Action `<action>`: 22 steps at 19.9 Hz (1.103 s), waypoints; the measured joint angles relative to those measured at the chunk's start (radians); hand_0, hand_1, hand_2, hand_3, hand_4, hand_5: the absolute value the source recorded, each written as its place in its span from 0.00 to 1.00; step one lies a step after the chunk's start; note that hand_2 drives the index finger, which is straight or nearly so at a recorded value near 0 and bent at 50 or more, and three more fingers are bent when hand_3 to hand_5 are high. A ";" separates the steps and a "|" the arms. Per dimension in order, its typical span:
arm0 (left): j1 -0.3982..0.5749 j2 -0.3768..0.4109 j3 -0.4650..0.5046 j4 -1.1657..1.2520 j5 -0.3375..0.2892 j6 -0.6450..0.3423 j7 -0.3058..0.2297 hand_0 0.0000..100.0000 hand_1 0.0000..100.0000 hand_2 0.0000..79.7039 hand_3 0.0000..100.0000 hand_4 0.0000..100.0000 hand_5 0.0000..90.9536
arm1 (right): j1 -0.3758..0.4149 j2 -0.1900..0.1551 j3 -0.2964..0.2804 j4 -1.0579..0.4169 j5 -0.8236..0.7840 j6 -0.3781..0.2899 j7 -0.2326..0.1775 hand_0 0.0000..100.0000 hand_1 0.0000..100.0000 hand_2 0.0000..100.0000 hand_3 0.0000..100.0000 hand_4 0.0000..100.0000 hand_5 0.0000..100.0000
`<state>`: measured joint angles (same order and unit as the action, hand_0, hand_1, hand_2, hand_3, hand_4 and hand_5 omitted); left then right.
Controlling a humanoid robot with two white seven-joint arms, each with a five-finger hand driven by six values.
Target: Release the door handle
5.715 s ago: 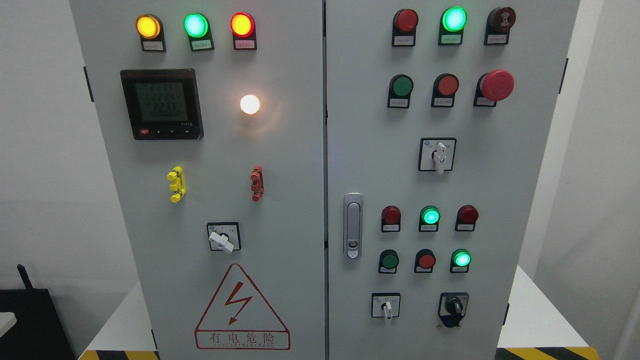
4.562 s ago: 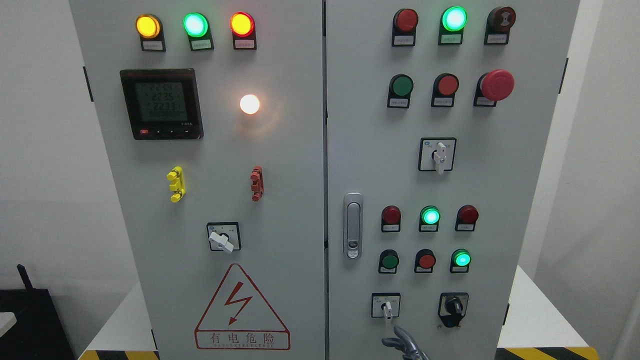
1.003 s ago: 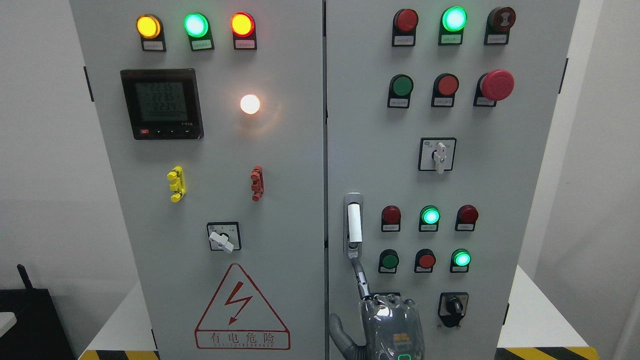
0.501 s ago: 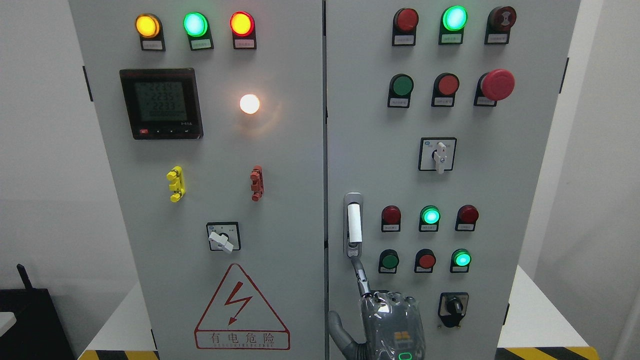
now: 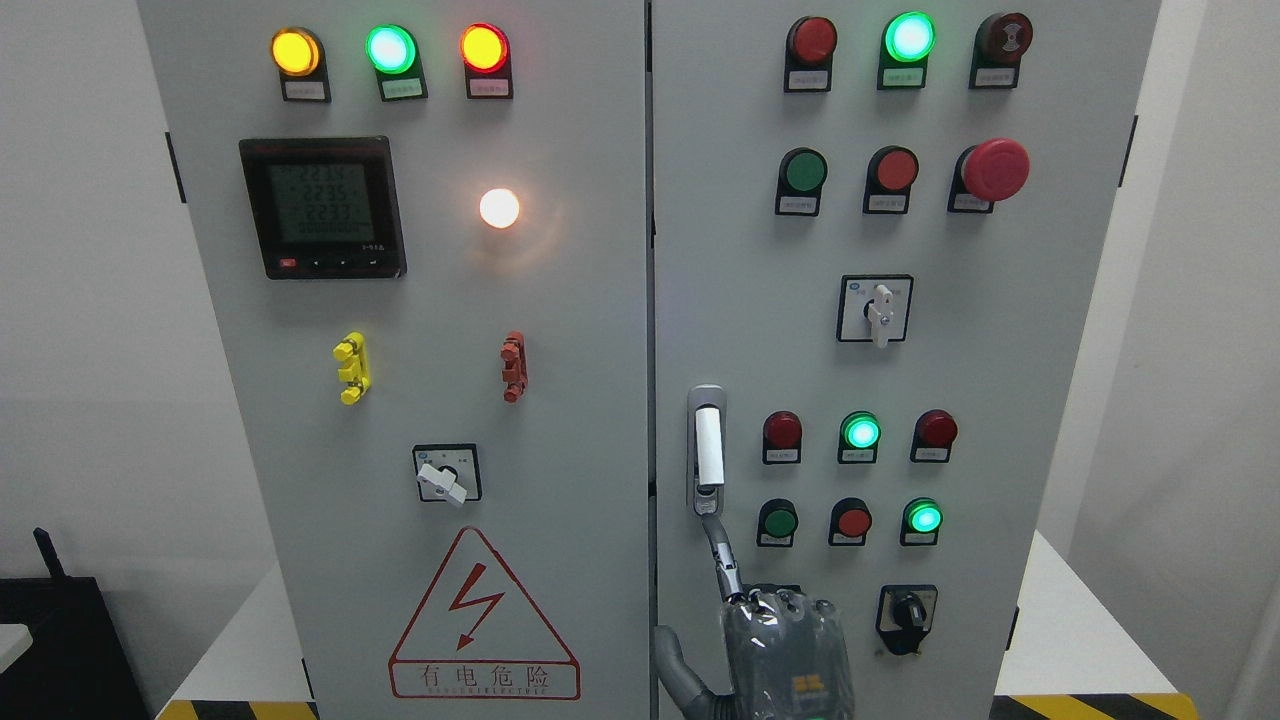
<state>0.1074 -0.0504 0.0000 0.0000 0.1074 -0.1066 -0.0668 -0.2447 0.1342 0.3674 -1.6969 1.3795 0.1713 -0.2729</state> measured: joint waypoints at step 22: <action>0.000 0.000 0.000 0.000 0.000 0.000 0.000 0.12 0.39 0.00 0.00 0.00 0.00 | -0.062 -0.003 -0.023 -0.037 -0.105 -0.023 -0.080 0.20 0.26 0.84 0.87 0.73 0.74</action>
<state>0.1074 -0.0505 0.0000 0.0000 0.1074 -0.1066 -0.0668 -0.3070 0.1309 0.3439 -1.7342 1.2745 0.1487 -0.3532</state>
